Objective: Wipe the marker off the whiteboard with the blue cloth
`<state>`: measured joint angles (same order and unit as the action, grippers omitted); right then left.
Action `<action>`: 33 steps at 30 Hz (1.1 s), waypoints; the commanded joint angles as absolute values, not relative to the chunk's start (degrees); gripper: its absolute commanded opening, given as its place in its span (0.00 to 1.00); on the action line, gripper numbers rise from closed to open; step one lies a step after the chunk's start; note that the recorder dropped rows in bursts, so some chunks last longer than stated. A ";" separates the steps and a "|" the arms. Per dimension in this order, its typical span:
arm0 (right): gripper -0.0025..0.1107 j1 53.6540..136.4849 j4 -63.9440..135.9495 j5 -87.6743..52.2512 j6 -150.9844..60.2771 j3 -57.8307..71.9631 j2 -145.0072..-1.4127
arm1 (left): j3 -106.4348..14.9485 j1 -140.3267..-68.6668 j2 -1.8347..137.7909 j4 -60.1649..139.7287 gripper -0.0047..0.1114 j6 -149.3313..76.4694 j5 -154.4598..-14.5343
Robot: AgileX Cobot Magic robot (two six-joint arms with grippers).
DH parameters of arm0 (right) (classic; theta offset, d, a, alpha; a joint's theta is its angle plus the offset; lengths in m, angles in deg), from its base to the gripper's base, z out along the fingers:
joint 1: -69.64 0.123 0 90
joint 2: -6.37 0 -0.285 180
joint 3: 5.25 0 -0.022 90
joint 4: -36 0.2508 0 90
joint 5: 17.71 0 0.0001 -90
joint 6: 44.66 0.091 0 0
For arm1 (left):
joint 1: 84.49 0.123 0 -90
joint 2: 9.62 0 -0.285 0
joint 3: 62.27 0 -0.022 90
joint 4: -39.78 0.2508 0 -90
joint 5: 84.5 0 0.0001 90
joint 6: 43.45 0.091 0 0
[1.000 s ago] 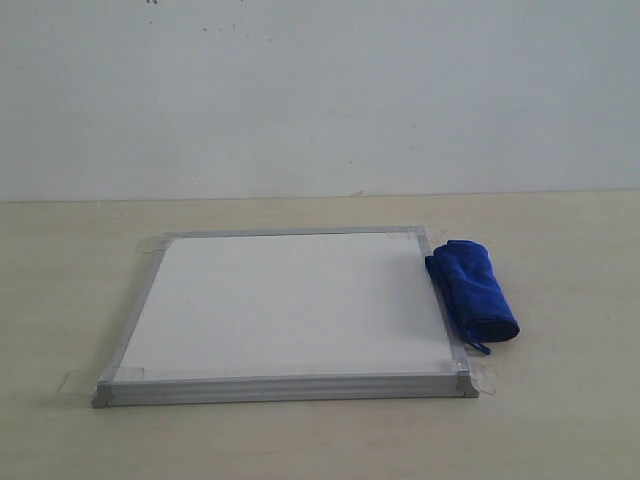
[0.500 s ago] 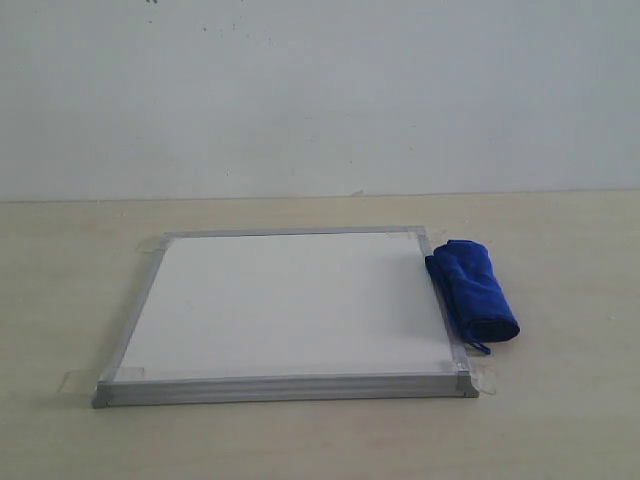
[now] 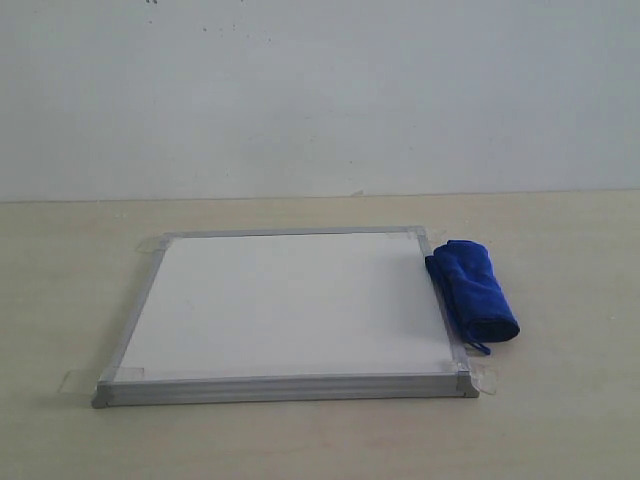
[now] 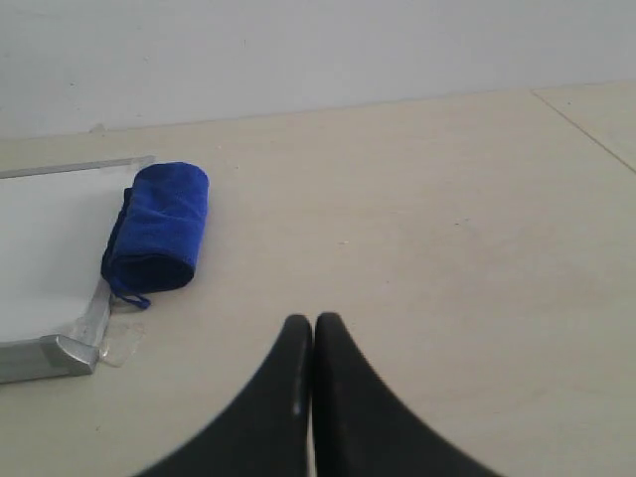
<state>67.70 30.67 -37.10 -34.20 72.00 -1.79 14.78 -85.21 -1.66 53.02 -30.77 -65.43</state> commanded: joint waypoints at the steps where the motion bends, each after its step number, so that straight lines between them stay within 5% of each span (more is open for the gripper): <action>1: 0.02 67.50 30.38 -37.17 -35.01 71.96 -1.41 | 14.95 -85.07 -1.83 52.93 0.07 -30.47 -65.58; 33: 0.02 69.35 36.00 -37.76 -43.49 71.96 -1.41 | 14.95 -85.07 -1.83 52.93 0.07 -30.47 -65.58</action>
